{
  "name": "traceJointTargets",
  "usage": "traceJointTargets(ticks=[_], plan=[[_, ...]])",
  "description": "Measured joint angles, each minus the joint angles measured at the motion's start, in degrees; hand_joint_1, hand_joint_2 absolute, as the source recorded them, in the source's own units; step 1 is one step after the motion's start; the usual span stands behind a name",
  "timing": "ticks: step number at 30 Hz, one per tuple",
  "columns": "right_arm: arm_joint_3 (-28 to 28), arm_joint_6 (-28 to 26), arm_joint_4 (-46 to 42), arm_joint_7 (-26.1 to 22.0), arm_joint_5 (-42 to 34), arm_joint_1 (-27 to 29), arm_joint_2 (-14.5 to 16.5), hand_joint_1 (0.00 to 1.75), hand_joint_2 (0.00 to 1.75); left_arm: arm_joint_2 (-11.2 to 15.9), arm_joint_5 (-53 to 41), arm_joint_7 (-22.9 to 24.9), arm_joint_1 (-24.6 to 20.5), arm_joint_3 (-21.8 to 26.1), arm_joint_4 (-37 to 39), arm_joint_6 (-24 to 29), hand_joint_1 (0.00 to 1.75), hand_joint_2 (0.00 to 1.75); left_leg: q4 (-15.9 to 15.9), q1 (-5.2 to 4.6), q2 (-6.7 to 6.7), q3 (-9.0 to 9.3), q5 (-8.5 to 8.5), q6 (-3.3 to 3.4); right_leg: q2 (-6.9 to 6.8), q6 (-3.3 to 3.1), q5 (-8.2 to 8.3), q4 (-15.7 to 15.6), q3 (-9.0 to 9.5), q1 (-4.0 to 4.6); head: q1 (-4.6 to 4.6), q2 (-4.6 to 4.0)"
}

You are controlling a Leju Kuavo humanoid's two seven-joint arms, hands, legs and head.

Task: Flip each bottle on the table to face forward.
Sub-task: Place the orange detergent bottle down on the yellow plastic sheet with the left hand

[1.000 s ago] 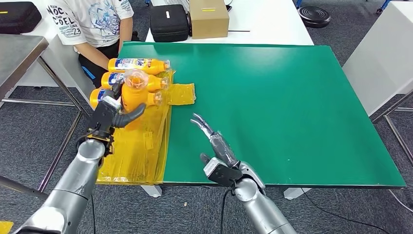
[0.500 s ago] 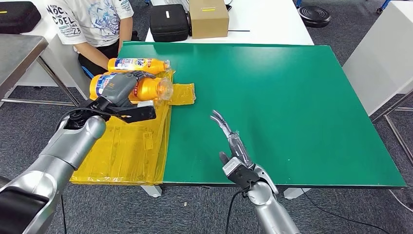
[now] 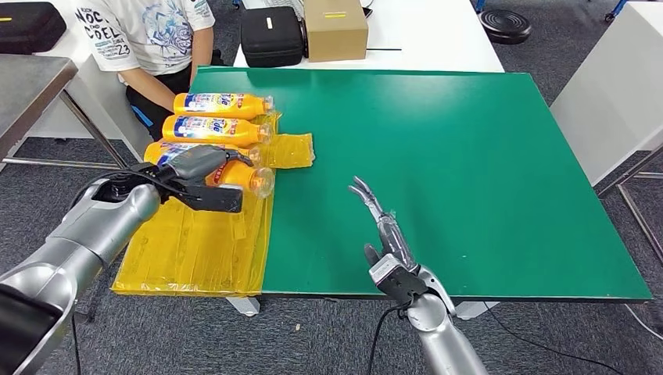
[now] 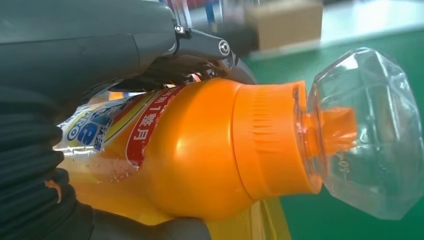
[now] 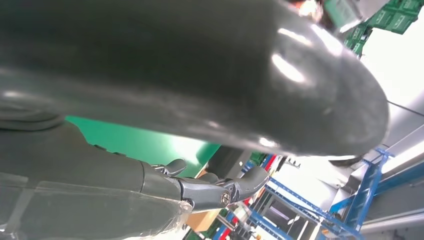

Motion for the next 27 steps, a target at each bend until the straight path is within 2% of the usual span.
traceJointTargets(ticks=[3, 5, 9, 14, 19, 27], plan=[[-0.1, -0.42, -0.57, 0.0, -0.52, 0.55, -0.44, 0.0, 0.0, 2.19, 4.01, 1.89, -0.44, -2.14, -1.75, -3.52, 1.75, 1.75, 0.0, 0.0, 0.0, 0.0, 0.0, 0.0, 0.0, 0.0, 0.0, 0.0, 0.0, 0.0, -0.02, 0.0], [-0.11, -0.48, -0.91, 0.0, -0.44, 0.89, -0.65, 0.0, 0.0, 3.42, 5.87, 2.82, -0.6, -3.49, -2.37, -3.85, 1.75, 1.75, -0.01, 0.0, 0.0, 0.0, 0.0, 0.0, 0.0, -0.01, -0.01, 0.0, 0.0, 0.0, -0.02, 0.0], [-0.16, -0.49, -1.29, 0.0, 0.04, 1.2, -0.74, 0.0, 0.0, 4.98, 8.56, 3.41, 0.26, -5.72, -2.35, -2.06, 1.75, 1.75, -0.02, 0.01, 0.0, 0.0, -0.01, 0.0, 0.0, -0.01, -0.01, 0.0, 0.0, 0.0, -0.01, -0.01], [-0.35, -0.44, -1.56, 0.0, 0.28, 1.36, -0.84, 0.0, 0.0, 5.68, 9.85, 3.11, 3.55, -7.28, -1.16, 1.63, 1.75, 1.75, -0.02, 0.0, -0.01, 0.0, -0.01, 0.0, 0.0, -0.01, -0.01, -0.01, 0.01, -0.01, -0.01, 0.0], [-0.57, 0.41, -1.75, 0.0, 0.88, 1.46, -0.83, 0.0, 0.0, 4.53, 7.19, 4.03, 9.54, -8.1, 0.77, 12.73, 1.75, 1.75, -0.01, -0.03, -0.01, 0.0, -0.03, 0.01, 0.01, -0.01, -0.02, -0.02, 0.0, -0.03, -0.01, -0.01], [-0.72, 1.57, -1.75, 0.0, 2.42, 1.42, -0.15, 0.0, 0.0, -1.03, -5.21, 10.8, 17.92, -7.02, 4.07, 34.17, 1.75, 1.75, -0.02, -0.04, -0.08, 0.0, -0.08, -0.01, -0.03, -0.05, -0.06, -0.04, 0.04, -0.04, -0.02, 0.0]])
